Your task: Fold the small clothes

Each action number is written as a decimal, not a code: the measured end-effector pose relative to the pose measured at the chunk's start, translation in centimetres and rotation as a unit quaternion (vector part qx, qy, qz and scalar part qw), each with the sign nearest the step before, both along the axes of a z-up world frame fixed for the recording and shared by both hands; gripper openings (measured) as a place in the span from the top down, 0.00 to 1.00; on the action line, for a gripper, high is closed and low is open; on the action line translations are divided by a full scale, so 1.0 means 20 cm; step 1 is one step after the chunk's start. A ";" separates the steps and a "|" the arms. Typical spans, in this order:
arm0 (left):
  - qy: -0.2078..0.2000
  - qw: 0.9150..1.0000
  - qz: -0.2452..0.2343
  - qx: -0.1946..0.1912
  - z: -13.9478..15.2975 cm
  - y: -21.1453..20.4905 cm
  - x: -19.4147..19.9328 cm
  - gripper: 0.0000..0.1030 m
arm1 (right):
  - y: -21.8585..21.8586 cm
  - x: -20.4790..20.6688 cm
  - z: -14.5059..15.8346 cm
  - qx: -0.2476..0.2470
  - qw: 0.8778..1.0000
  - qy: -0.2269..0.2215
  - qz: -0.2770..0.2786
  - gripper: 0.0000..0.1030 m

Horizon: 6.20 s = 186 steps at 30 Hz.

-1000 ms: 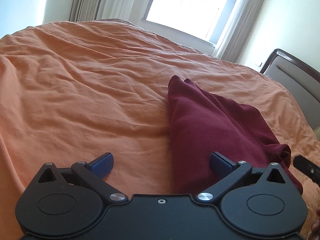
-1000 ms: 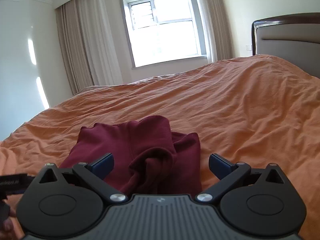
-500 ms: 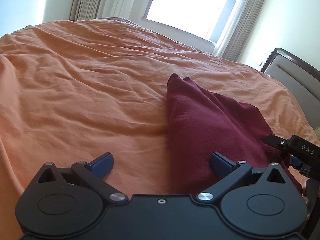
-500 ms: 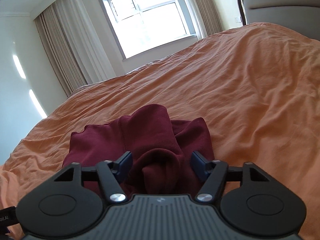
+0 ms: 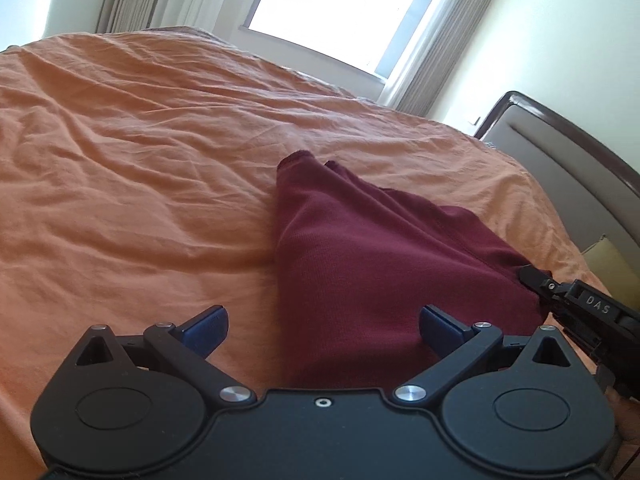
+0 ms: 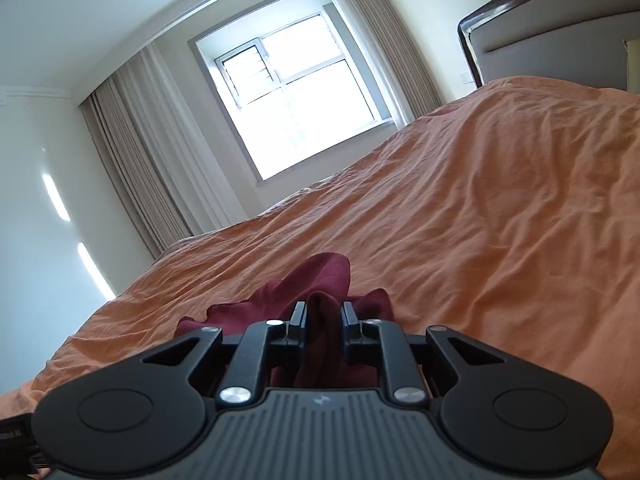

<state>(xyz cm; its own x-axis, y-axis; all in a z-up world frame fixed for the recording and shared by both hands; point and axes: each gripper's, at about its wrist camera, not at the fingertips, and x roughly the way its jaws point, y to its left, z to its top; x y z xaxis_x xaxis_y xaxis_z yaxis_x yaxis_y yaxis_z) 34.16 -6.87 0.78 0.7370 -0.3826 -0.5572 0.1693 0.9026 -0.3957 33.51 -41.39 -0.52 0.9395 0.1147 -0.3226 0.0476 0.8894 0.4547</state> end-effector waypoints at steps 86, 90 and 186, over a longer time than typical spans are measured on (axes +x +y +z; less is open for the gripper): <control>0.034 0.999 -0.002 0.018 -0.14 -0.04 -0.02 0.01 | -0.05 -0.20 -0.16 -0.181 0.981 0.001 0.070 0.98; 0.034 0.999 -0.002 0.020 -0.14 -0.04 -0.02 0.01 | -0.07 -0.22 -0.16 -0.177 0.982 0.005 0.068 0.90; -0.065 0.996 0.035 0.058 0.28 0.33 0.12 0.70 | 0.78 0.30 0.13 -0.112 0.966 -0.081 0.219 0.73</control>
<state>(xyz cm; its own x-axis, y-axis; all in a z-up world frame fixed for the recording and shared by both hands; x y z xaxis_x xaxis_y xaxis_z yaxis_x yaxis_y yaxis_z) 36.54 -0.24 6.38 0.8282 -0.2653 -0.4936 0.1465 0.9527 -0.2662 39.45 -25.85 2.13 0.8564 0.4578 -0.2389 -0.4117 0.8845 0.2192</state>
